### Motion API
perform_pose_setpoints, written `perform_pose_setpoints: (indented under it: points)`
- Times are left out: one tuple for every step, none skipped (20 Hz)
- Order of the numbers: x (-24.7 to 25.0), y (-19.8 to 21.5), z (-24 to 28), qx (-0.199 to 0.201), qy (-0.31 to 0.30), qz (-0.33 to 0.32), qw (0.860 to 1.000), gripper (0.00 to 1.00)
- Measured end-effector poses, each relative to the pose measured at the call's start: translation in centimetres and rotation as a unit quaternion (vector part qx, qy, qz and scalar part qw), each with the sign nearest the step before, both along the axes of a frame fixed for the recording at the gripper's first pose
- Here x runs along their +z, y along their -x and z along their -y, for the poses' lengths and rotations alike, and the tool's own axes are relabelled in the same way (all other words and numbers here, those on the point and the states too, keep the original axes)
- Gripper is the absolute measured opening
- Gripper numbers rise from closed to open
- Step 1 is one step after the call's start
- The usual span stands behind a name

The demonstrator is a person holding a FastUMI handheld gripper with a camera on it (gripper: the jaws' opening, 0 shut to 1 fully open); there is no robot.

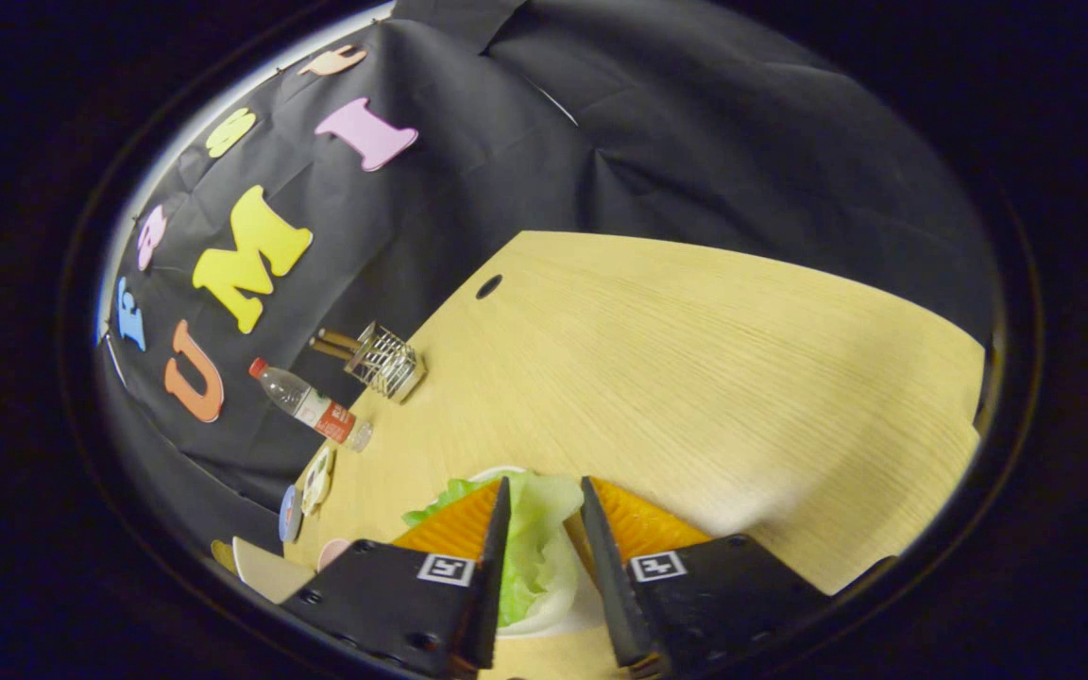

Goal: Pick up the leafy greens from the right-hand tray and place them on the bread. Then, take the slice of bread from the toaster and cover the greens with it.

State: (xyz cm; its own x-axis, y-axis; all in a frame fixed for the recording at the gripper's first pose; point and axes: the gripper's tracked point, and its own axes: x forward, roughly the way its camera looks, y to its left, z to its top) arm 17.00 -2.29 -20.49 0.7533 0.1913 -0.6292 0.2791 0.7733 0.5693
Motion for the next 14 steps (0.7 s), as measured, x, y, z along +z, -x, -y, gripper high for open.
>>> perform_pose_setpoints:
  points:
    - [0.3,-0.2,0.3,-0.001,0.0,0.007,1.0,0.26]
    - [0.7,-0.6,0.5,0.003,0.002,0.013,1.0,0.13]
    - [1.0,-0.7,0.3,0.011,0.005,0.023,1.0,0.01]
    - [1.7,-1.0,0.3,0.022,0.01,0.034,0.999,0.0]
    - [2.3,-1.0,0.1,0.03,0.019,0.047,0.998,0.0]
    - [3.2,-1.2,0.0,0.036,0.03,0.06,0.997,0.0]
    - [4.3,-1.1,-0.1,0.043,0.036,0.075,0.996,0.0]
    - [5.5,-0.9,-0.4,0.047,0.037,0.089,0.994,0.0]
    - [6.7,-0.7,-0.9,0.052,0.033,0.102,0.993,0.0]
    - [7.9,-0.5,-1.3,0.055,0.028,0.113,0.992,0.0]
    - [8.9,-0.4,-1.8,0.059,0.025,0.122,0.99,0.0]
    - [9.8,-0.2,-2.2,0.062,0.022,0.13,0.989,0.0]
    - [10.7,0.1,-2.7,0.065,0.019,0.138,0.988,0.0]
    - [11.5,0.3,-3.2,0.068,0.016,0.144,0.987,0.0]
